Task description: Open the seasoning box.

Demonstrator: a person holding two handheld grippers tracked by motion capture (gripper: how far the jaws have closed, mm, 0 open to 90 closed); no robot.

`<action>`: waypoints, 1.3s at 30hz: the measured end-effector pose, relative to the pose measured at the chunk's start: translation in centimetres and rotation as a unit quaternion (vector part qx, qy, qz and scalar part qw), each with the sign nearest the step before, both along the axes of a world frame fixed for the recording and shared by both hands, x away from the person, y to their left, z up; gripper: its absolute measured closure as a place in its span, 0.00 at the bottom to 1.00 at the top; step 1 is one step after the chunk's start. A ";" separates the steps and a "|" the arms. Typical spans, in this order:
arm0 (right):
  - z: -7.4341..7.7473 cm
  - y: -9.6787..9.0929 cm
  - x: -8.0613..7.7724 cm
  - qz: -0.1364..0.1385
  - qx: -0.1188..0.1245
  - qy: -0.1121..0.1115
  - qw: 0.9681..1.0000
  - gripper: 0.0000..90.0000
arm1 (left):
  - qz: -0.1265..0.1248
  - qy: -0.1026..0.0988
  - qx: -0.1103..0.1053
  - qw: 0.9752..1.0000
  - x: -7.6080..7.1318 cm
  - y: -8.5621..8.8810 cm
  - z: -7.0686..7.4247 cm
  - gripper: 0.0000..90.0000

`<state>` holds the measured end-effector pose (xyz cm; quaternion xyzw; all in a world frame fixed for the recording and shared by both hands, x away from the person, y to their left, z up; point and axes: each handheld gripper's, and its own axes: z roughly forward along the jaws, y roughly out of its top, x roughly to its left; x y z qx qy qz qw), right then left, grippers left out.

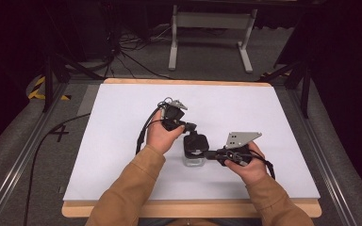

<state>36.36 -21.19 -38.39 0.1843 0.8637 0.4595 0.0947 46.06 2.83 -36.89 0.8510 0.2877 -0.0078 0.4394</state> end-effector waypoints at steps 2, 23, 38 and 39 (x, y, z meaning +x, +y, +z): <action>0.0 -0.1 0.0 -0.001 0.002 -0.004 1.000 1.00 | 0.002 -0.006 0.000 1.000 -0.1 0.0 0.0 1.00; 1.0 0.2 0.1 -0.054 0.043 -0.066 0.995 1.00 | -0.055 -0.055 -0.031 0.996 -6.7 2.6 4.1 1.00; 1.3 -0.1 0.2 -0.069 0.066 -0.066 0.993 1.00 | -0.049 -0.038 -0.008 0.998 -6.3 1.3 2.2 1.00; 1.2 -0.1 0.2 -0.066 0.066 -0.061 0.994 1.00 | -0.045 -0.042 -0.013 0.998 -6.2 1.3 2.3 1.00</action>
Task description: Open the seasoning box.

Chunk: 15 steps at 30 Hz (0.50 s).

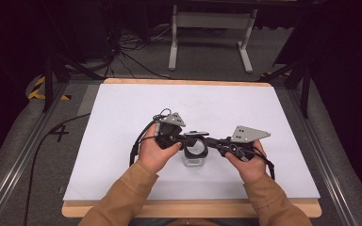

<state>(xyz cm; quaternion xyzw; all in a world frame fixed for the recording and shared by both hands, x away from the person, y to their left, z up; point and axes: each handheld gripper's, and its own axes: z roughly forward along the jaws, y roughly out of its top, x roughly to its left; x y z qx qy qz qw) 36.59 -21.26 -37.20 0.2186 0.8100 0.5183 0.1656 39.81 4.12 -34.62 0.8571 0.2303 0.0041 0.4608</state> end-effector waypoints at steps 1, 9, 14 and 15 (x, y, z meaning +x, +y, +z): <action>-0.1 0.0 0.0 0.001 -0.004 0.003 1.000 1.00 | 0.003 0.000 -0.003 1.000 0.2 0.1 0.1 1.00; -1.0 0.7 -0.1 0.019 -0.047 0.048 0.998 1.00 | 0.024 -0.004 -0.022 0.999 1.4 0.3 0.5 1.00; -1.1 0.7 0.0 0.018 -0.051 0.056 0.997 1.00 | 0.033 -0.003 -0.027 0.999 2.4 0.6 0.6 1.00; -1.1 0.7 0.0 0.018 -0.052 0.056 0.997 1.00 | 0.037 0.001 -0.035 0.999 2.5 0.7 0.5 1.00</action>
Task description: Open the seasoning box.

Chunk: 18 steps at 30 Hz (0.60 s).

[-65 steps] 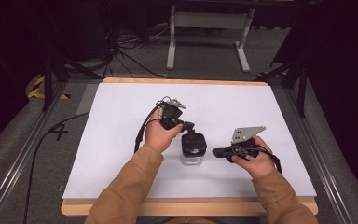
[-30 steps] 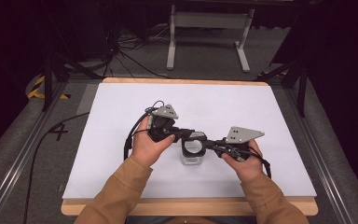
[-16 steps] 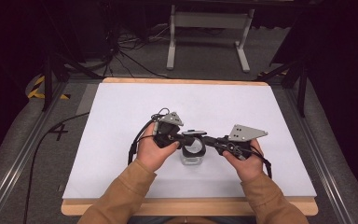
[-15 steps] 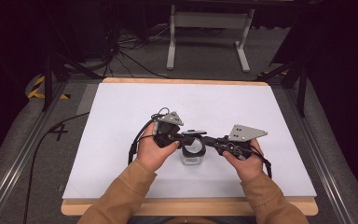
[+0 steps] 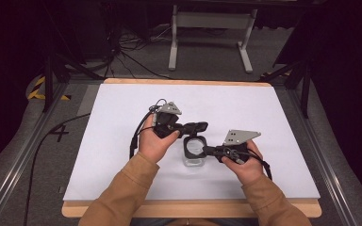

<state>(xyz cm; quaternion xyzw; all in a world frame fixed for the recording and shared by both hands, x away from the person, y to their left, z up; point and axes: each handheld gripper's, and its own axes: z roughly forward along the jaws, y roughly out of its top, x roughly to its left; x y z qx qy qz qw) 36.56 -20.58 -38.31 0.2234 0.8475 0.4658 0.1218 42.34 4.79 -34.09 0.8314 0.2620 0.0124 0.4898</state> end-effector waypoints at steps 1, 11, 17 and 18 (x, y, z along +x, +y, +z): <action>0.0 0.0 0.0 0.000 0.000 0.000 1.000 1.00 | 0.001 0.001 -0.005 1.000 0.2 0.0 0.0 1.00; 0.0 0.0 0.0 -0.001 0.001 0.001 1.000 1.00 | 0.015 0.007 -0.022 1.000 1.7 0.4 -0.2 1.00; 0.0 0.0 -0.1 -0.002 0.001 0.000 1.000 1.00 | 0.029 0.011 -0.031 0.999 2.5 0.4 -0.5 1.00; 0.0 0.0 -0.1 -0.002 0.001 0.000 1.000 1.00 | 0.029 0.011 -0.031 0.999 2.5 0.4 -0.5 1.00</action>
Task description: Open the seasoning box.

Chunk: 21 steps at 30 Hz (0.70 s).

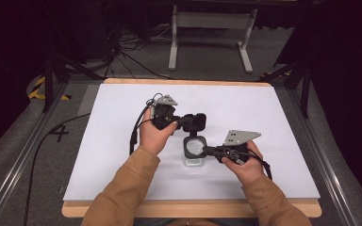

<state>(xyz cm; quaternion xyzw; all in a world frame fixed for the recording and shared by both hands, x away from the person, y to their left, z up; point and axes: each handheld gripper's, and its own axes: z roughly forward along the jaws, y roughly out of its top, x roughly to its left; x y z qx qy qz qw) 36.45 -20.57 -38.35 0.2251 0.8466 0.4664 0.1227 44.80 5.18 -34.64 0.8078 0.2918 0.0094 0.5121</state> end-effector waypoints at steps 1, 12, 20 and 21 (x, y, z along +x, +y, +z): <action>0.0 0.0 0.0 0.000 0.000 0.000 1.000 1.00 | 0.001 0.001 -0.002 1.000 0.1 0.0 0.0 1.00; -0.1 0.2 -0.1 0.006 0.011 0.007 1.000 1.00 | -0.001 0.000 -0.002 1.000 0.4 -0.2 0.0 1.00; 0.1 -0.1 0.0 0.009 0.009 0.014 1.000 0.99 | -0.016 -0.002 -0.002 1.000 -0.7 -0.1 0.9 0.92; 0.3 -0.2 0.0 0.013 0.018 0.016 1.000 0.98 | -0.018 -0.006 -0.001 1.000 -1.0 -0.1 1.1 0.91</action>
